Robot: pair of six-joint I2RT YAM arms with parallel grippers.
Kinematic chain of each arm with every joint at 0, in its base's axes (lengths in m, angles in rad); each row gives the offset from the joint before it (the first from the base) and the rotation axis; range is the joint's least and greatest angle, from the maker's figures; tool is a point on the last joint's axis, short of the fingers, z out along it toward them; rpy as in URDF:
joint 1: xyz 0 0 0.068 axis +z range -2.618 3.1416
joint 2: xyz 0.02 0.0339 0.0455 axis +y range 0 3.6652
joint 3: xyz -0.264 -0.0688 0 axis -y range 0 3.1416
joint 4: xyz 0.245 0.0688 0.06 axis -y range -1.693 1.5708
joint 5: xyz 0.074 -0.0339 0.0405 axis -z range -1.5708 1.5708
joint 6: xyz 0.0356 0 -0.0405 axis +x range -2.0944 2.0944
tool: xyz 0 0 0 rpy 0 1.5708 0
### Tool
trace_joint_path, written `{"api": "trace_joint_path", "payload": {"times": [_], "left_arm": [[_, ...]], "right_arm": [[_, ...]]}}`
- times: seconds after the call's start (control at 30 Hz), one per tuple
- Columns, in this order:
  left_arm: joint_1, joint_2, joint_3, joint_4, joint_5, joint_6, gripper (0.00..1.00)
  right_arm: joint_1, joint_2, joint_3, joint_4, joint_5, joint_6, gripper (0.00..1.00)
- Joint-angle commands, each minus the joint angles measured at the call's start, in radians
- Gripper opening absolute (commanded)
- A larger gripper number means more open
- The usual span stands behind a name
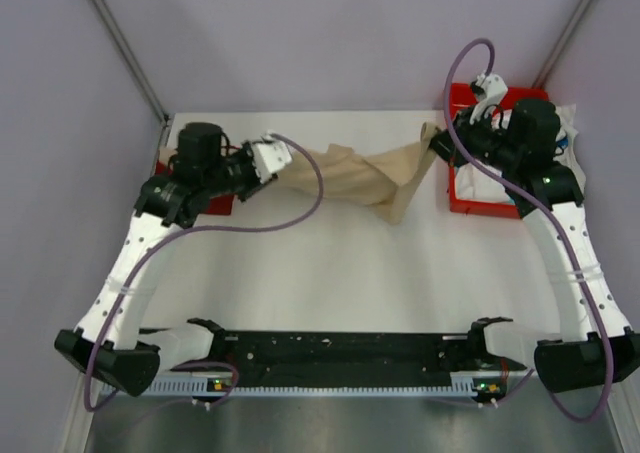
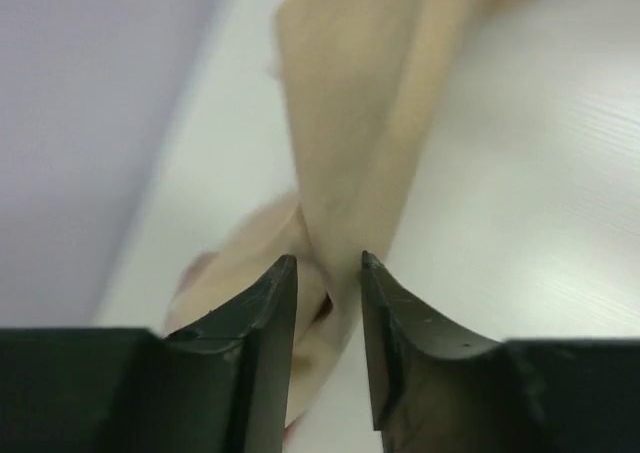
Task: Fold and stack the t-shirts
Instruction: Flatten out the tshirt
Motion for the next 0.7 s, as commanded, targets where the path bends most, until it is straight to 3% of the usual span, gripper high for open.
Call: {"api": "trace_joint_path", "payload": {"times": [0.0, 0.03, 0.1, 0.27, 0.43, 0.67], "left_arm": [[-0.114, 0.055, -0.206, -0.504, 0.234, 0.287, 0.54], [-0.139, 0.049, -0.242, -0.529, 0.239, 0.303, 0.61], [-0.148, 0.041, -0.297, -0.567, 0.250, 0.356, 0.65], [-0.143, 0.056, -0.308, -0.448, 0.068, 0.250, 0.66], [-0.145, 0.189, -0.363, -0.287, -0.088, 0.182, 0.66], [-0.117, 0.502, -0.164, -0.118, -0.028, -0.057, 0.60]], "right_arm": [[-0.007, -0.059, -0.142, 0.031, 0.021, -0.026, 0.00], [-0.007, -0.069, -0.165, 0.034, 0.031, -0.029, 0.00], [-0.007, -0.083, -0.201, 0.034, 0.049, -0.032, 0.00], [-0.009, -0.087, -0.248, 0.044, 0.057, -0.036, 0.00], [-0.007, -0.070, -0.259, 0.049, 0.069, -0.041, 0.00], [-0.009, -0.063, -0.273, 0.052, 0.084, -0.044, 0.00]]}}
